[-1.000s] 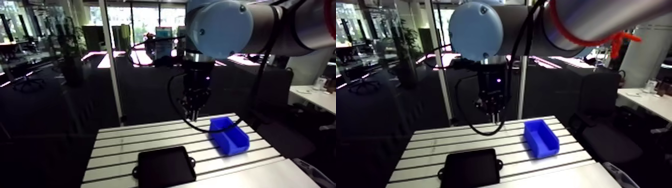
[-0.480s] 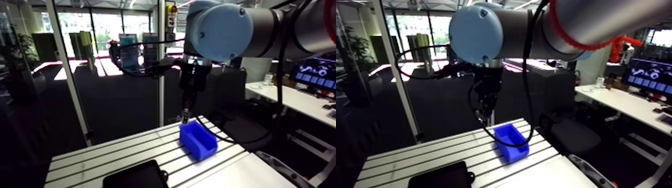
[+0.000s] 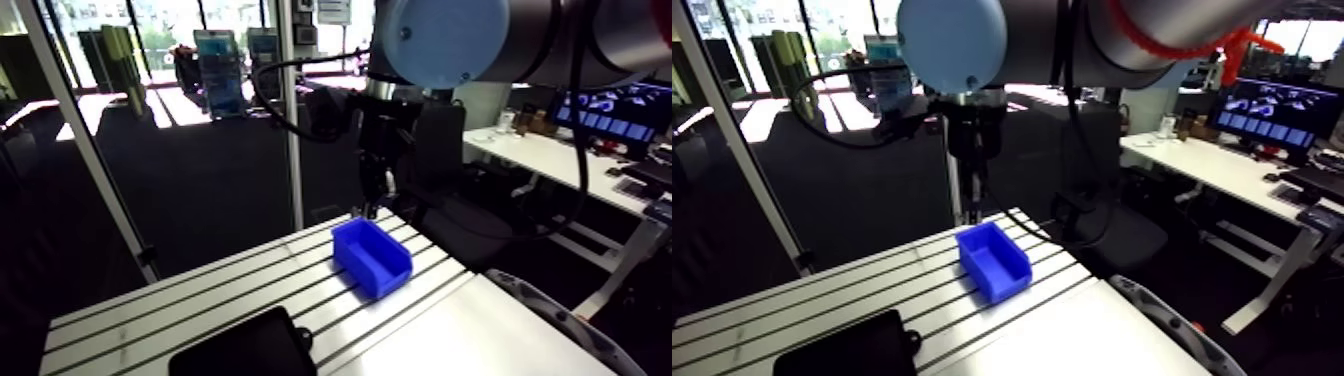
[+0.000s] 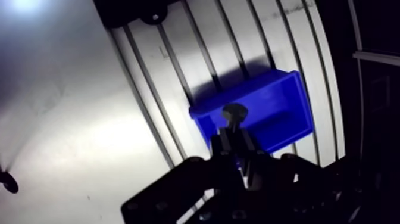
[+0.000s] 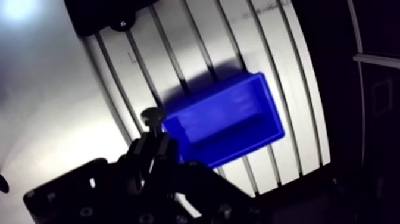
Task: Pick up the M10 bolt from the tray and put it into the blue bin.
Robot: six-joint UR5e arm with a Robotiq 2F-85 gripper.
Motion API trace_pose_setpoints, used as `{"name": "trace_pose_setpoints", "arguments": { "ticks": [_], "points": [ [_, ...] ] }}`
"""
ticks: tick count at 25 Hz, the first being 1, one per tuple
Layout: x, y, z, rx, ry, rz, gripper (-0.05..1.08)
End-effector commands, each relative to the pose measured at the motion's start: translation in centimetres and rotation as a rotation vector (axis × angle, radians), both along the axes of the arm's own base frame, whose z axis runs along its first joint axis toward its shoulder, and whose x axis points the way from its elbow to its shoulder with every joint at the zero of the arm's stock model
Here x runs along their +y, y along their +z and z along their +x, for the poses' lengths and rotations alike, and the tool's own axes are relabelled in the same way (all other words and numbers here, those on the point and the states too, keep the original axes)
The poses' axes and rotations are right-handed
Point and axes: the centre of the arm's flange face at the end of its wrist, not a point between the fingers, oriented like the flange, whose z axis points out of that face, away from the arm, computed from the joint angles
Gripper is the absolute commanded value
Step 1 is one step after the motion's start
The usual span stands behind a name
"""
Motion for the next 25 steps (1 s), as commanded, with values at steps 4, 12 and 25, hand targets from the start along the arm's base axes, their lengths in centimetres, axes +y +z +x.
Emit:
{"name": "trace_pose_setpoints", "arguments": {
  "ticks": [4,12,25],
  "points": [
    [3.0,-0.1,-3.8,0.031,0.177,0.081,1.05],
    [4.7,-4.0,-5.6,-0.003,0.212,0.153,1.05],
    [5.2,-9.8,-6.9,-0.058,0.208,0.117,1.05]
  ]
}}
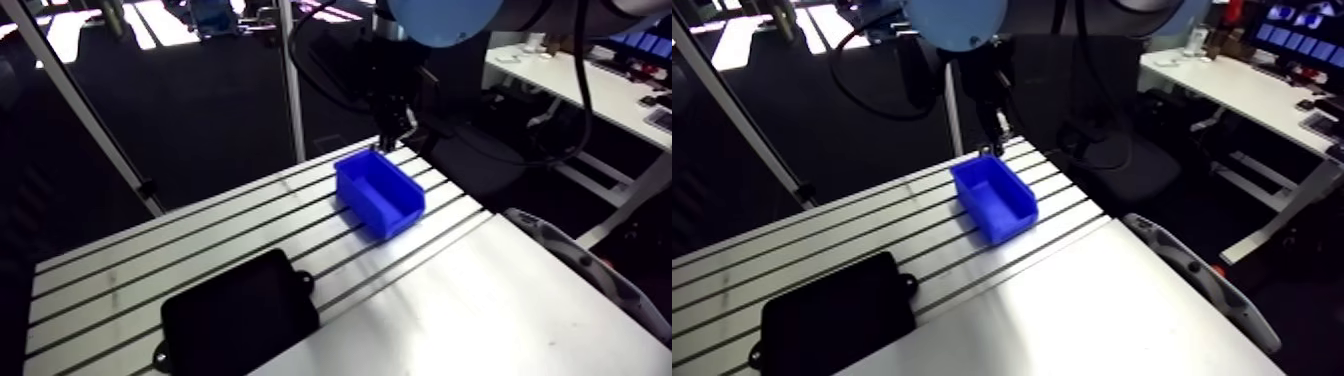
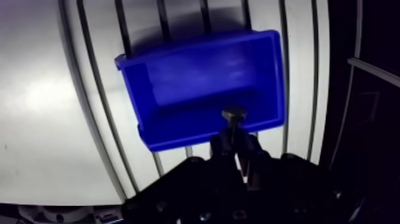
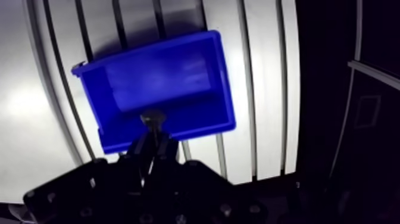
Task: Pick up the M10 bolt from the tray and put it into the blue bin.
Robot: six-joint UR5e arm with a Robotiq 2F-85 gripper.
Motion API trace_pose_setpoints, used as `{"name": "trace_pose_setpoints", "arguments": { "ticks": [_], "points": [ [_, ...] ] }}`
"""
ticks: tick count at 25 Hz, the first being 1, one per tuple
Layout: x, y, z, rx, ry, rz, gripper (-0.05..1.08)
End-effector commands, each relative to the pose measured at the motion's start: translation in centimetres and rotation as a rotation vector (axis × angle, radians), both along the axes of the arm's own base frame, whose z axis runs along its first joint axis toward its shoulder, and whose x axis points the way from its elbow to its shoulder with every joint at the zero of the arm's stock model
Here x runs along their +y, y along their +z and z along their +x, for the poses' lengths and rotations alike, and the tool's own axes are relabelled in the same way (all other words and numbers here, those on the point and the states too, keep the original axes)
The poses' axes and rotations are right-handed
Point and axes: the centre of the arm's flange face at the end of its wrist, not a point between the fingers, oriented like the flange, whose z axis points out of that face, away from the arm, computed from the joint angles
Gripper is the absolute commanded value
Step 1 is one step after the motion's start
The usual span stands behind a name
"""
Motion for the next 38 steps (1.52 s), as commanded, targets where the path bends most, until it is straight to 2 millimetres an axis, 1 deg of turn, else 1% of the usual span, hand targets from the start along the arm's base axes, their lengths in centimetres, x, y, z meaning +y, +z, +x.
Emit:
{"name": "trace_pose_setpoints", "arguments": {
  "ticks": [1,2,9,10,13,22,28,38],
  "points": [
    [-0.4,-2.5,-0.3,-0.036,-0.004,-0.022,1.05],
    [-0.7,-2.8,-0.3,-0.040,0.001,-0.024,1.05],
    [-0.7,-4.7,-0.2,-0.071,-0.004,-0.041,1.05],
    [-0.7,-5.3,-0.2,-0.075,-0.004,-0.044,1.05],
    [-0.4,-5.8,-0.6,-0.054,-0.004,-0.027,1.05],
    [-0.2,-8.7,-0.8,-0.075,-0.007,-0.026,1.04],
    [-0.1,-9.7,-0.9,-0.083,-0.009,-0.029,1.04],
    [-0.1,-10.1,-0.8,-0.083,-0.010,-0.027,1.03]
  ]
}}
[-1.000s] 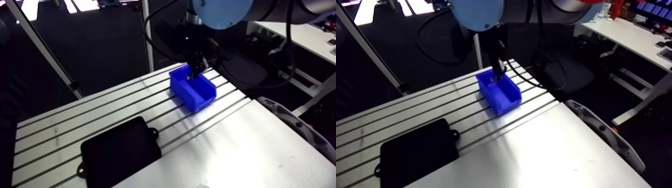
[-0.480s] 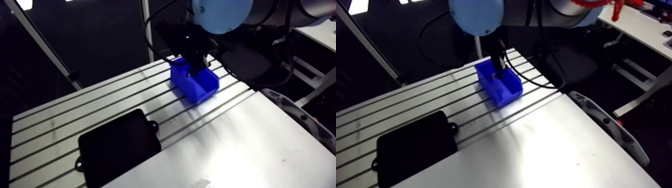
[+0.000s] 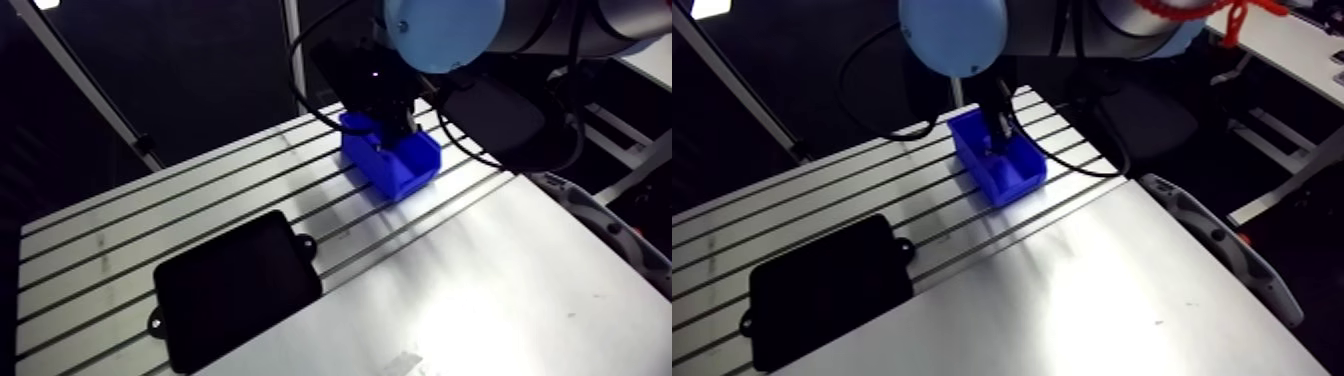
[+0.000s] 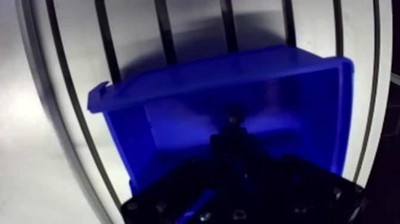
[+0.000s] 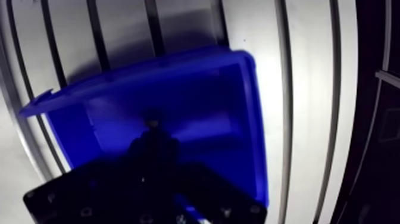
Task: Pick up the M10 bolt from the tray and put it into the blue bin.
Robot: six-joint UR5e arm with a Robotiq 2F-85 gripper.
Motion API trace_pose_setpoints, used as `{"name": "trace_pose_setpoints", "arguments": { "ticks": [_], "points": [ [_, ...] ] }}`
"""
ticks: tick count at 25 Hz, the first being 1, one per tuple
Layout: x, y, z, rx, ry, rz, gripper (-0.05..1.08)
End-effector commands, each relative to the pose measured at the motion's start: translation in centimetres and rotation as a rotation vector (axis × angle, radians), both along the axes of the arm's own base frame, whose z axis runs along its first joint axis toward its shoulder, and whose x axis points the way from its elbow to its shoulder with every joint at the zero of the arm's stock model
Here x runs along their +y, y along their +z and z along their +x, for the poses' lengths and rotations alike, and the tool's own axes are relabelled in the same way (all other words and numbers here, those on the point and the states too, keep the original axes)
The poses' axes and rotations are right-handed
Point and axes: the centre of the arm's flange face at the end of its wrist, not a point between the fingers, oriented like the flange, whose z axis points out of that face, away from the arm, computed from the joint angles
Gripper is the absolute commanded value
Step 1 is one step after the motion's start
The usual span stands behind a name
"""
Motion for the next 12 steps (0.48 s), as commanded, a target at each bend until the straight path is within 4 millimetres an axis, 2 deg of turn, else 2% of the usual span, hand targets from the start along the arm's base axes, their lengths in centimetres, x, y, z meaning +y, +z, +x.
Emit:
{"name": "trace_pose_setpoints", "arguments": {
  "ticks": [1,12],
  "points": [
    [0.0,-0.2,0.0,-0.002,0.000,-0.001,1.03],
    [0.0,-1.2,0.1,-0.021,-0.017,0.001,1.01]
  ]
}}
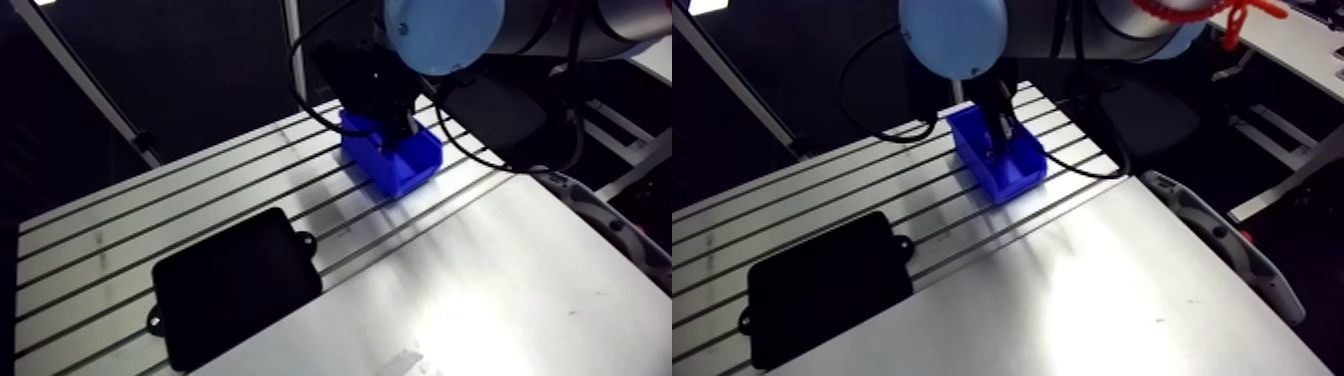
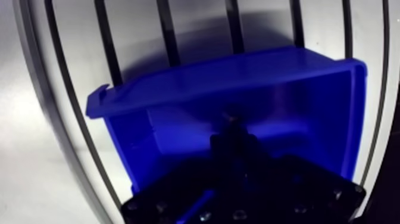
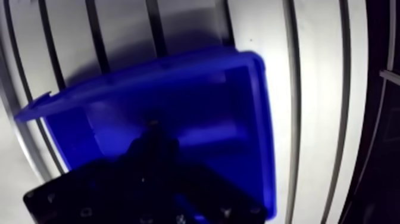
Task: Pick up the M10 bolt from the tray and put it into the blue bin.
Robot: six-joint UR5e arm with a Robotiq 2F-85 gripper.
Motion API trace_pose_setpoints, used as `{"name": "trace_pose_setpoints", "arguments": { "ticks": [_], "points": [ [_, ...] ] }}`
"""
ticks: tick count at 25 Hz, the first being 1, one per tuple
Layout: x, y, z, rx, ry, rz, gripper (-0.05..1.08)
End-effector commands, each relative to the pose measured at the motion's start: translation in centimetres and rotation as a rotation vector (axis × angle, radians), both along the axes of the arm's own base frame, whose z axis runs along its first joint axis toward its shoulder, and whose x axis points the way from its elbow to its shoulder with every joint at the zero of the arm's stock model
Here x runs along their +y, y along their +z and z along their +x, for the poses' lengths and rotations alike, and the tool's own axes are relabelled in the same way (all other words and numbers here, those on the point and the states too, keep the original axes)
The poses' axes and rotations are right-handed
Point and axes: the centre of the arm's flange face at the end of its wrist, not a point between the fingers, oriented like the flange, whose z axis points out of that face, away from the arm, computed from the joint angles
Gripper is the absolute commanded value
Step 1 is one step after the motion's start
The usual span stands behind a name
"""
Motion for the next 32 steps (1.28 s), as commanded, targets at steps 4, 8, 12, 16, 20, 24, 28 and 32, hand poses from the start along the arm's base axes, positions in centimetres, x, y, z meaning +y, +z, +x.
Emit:
{"name": "trace_pose_setpoints", "arguments": {
  "ticks": [4,8,12,16,20,24,28,32],
  "points": [
    [-0.1,-0.1,0.0,-0.004,-0.007,0.002,0.73],
    [-0.9,0.2,-0.2,0.004,-0.031,0.004,0.13],
    [-1.2,1.2,-0.3,0.018,-0.028,0.014,0.01],
    [-0.9,3.3,-0.6,0.050,-0.025,0.034,0.01],
    [-0.5,6.3,-0.7,0.095,-0.024,0.054,0.01],
    [-0.6,9.1,-0.3,0.135,-0.037,0.077,0.01],
    [-1.3,11.8,0.4,0.129,-0.115,0.071,0.01],
    [-2.4,16.1,0.9,0.090,-0.250,0.037,0.01]
  ]
}}
